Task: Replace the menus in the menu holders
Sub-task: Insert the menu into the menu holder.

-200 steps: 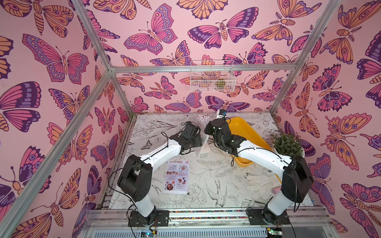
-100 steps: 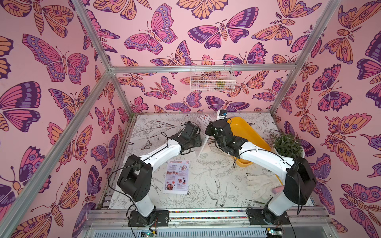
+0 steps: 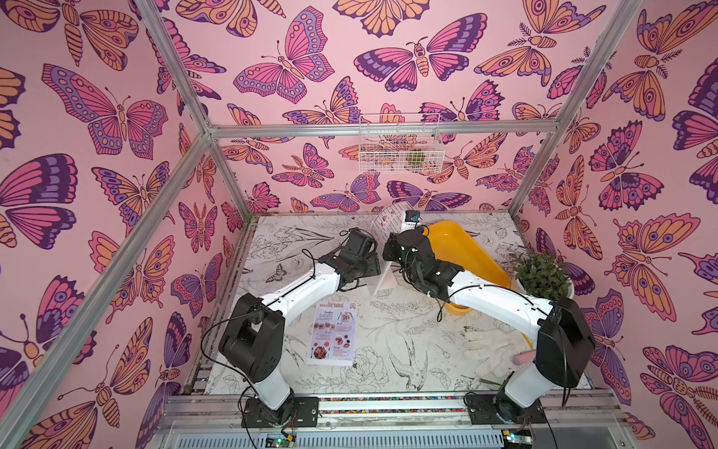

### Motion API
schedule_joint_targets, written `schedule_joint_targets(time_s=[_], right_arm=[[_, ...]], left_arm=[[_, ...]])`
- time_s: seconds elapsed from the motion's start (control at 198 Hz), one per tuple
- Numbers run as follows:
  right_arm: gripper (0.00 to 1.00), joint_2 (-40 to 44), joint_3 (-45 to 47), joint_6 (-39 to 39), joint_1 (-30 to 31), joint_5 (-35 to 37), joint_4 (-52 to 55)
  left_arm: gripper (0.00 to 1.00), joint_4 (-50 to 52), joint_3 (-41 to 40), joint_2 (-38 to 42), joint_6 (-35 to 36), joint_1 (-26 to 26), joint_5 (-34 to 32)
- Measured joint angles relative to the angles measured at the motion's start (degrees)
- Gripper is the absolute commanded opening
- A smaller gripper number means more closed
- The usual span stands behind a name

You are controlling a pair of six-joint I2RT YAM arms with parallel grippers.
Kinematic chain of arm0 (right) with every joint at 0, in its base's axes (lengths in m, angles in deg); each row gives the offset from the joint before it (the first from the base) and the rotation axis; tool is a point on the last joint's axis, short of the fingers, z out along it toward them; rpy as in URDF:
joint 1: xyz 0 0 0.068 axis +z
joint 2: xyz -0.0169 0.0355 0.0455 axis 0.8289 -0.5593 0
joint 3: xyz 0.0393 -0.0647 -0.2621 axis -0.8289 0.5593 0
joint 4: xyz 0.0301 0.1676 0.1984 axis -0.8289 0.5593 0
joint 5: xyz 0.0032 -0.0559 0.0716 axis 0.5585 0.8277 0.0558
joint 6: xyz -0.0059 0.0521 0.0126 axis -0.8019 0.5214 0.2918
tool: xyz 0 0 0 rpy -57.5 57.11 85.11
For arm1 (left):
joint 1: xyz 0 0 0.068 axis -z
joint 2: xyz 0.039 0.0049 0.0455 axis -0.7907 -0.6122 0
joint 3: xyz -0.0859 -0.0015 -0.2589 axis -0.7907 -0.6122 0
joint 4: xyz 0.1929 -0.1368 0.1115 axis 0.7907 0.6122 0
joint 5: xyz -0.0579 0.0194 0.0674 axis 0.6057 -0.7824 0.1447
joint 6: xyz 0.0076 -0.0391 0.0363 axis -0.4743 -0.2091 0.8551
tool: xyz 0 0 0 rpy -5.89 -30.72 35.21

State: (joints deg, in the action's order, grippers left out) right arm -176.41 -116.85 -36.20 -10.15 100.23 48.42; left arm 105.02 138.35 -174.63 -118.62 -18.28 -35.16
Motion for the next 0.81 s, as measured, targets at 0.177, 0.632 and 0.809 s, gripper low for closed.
schedule_joint_targets(time_s=[0.177,0.632,0.809], right_arm=[[0.08,-0.02,0.00,-2.49,1.79,0.20,0.04],[0.39,-0.02,-0.07,-7.54,0.26,-1.16,2.84],[0.51,0.00,-1.22,-8.83,-1.90,-4.74,4.28]], left_arm=[[0.70,-0.09,0.00,0.15,0.00,-0.52,0.24],[0.70,-0.09,0.00,0.17,0.00,-0.85,0.26],[0.70,-0.07,0.00,0.15,0.00,-0.96,0.26]])
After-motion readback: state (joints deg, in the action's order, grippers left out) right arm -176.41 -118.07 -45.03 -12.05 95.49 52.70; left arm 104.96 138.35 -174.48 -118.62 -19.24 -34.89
